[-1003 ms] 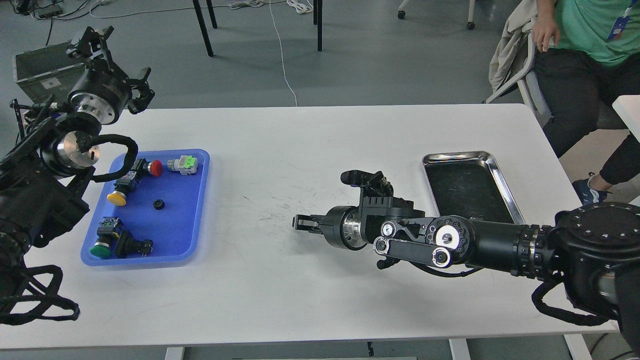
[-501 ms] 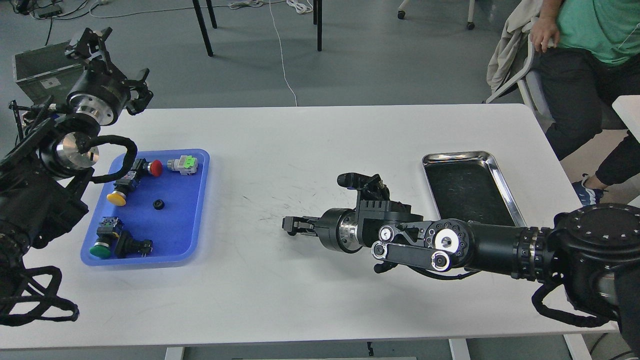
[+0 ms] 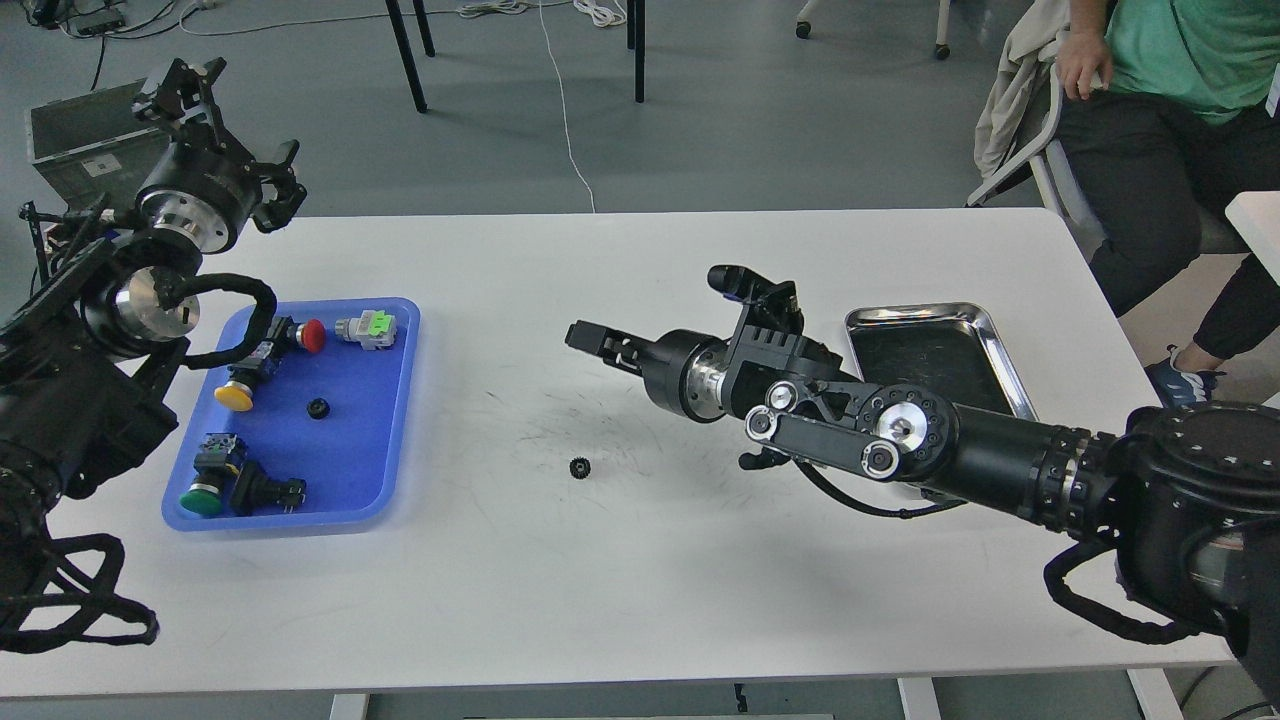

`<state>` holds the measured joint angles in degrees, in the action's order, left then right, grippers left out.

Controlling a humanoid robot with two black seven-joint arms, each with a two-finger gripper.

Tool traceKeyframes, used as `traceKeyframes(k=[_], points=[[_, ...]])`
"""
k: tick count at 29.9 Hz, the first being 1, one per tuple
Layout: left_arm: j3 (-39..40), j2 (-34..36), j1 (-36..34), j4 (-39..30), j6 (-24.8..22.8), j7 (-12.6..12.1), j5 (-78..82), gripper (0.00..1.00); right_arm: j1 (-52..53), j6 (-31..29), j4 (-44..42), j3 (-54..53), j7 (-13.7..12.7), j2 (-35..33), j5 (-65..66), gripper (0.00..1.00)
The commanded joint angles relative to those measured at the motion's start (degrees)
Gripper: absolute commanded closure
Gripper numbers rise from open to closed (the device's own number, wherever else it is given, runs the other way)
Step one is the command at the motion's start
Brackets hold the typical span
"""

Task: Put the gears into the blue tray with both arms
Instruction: 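Release the second black gear on the table and retract the right arm, then reach the left gripper to the second black gear and grasp it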

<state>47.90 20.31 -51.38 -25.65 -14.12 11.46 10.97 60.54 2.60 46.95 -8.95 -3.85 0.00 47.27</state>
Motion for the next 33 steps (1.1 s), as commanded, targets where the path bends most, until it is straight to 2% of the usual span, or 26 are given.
traceKeyframes(k=[1,6,11,14,17,21,25,29,33], points=[[-2.37,-0.18,-1.7,-0.01,0.32,-0.12,0.01,0.02,-0.25,-0.14,-1.07,-8.16,-0.02,0.0,-0.24,0.16],[-8.69,-0.88,-4.25,-0.45,2.95,-0.29,0.1,0.02,-2.79,-0.49,-0.37,-22.75,-0.02,0.0,-2.26,0.16],[-20.02,-0.71,-4.43,-5.45,4.53,-0.29,1.85,0.02,-6.22,-6.11,-0.37,-37.6,-0.02,-8.24,-15.33,0.16],[-24.43,1.22,-4.34,-11.59,6.73,-0.47,6.06,0.02,-9.03,-9.19,-0.46,-45.08,-0.02,-13.87,-26.05,0.16],[-27.24,6.48,-3.9,-23.34,10.33,-1.69,15.27,0.02,-12.37,-13.14,-1.24,-50.36,-0.02,-19.23,-38.0,0.13],[-32.42,14.74,-3.55,-40.49,13.76,-5.3,25.48,0.02,-15.98,-17.98,-4.4,-52.04,-0.02,-23.28,-51.99,0.12],[-36.64,21.25,-3.46,-52.02,14.29,-6.36,35.23,0.02,-18.09,-18.6,-7.31,-52.22,-0.02,-24.52,-57.46,0.06],[-40.43,22.23,-1.19,-56.78,15.87,-7.5,48.58,0.02,-19.32,-18.43,-8.28,-52.22,-0.02,-24.69,-57.46,0.03],[-40.96,20.13,3.03,-57.49,18.6,-8.73,65.98,0.02,-20.64,-18.43,-9.24,-52.22,0.07,-24.43,-57.55,0.03]])
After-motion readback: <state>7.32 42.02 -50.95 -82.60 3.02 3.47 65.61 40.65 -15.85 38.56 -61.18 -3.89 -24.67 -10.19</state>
